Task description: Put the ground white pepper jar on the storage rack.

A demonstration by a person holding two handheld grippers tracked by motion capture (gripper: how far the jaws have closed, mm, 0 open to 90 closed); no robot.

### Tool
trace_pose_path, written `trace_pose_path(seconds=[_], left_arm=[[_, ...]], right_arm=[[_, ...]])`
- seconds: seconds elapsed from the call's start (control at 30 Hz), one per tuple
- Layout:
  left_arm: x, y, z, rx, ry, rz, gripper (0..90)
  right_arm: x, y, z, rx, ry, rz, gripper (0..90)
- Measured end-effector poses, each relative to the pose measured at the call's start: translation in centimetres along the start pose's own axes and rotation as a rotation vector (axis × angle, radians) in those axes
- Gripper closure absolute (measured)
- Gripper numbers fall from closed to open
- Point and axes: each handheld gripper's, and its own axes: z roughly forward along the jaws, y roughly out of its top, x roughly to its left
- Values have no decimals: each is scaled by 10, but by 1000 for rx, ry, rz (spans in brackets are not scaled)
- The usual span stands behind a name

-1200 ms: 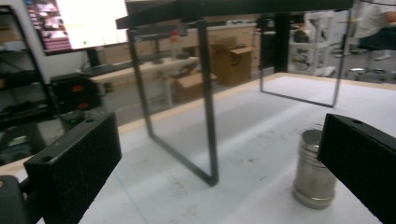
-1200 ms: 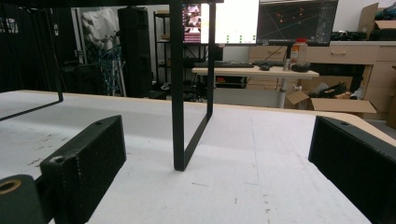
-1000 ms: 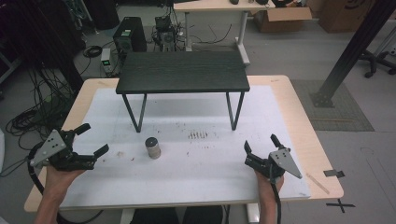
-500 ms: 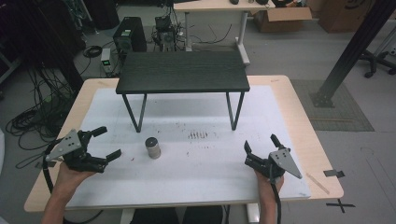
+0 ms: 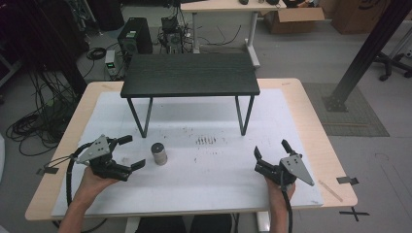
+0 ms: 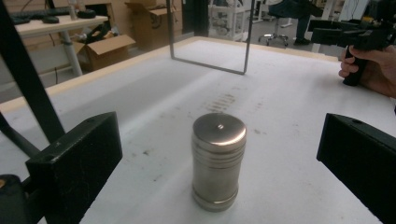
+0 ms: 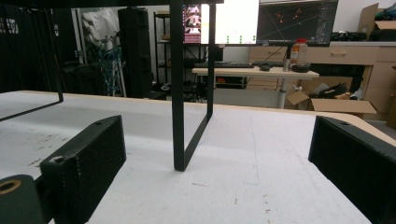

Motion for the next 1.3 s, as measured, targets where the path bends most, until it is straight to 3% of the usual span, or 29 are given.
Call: trace_pose_path(seconds=[0.23, 0.4, 0.6, 0.8, 1.3], left_arm=[[-1, -5, 21, 51, -11, -8, 6], [-3, -9, 34, 88, 2, -5, 12], [-3, -12, 47, 109, 21, -45, 56], [-1, -13, 51, 118, 18, -63, 118], [-5, -19, 55, 166, 2, -20, 312]], right_arm=[[0, 0, 0, 0, 0, 0, 37], [0, 0, 0, 1, 0, 0, 37], [0, 0, 0, 1, 0, 0, 37], [0, 0, 0, 1, 0, 1, 37], [0, 0, 0, 0, 0, 0, 37]])
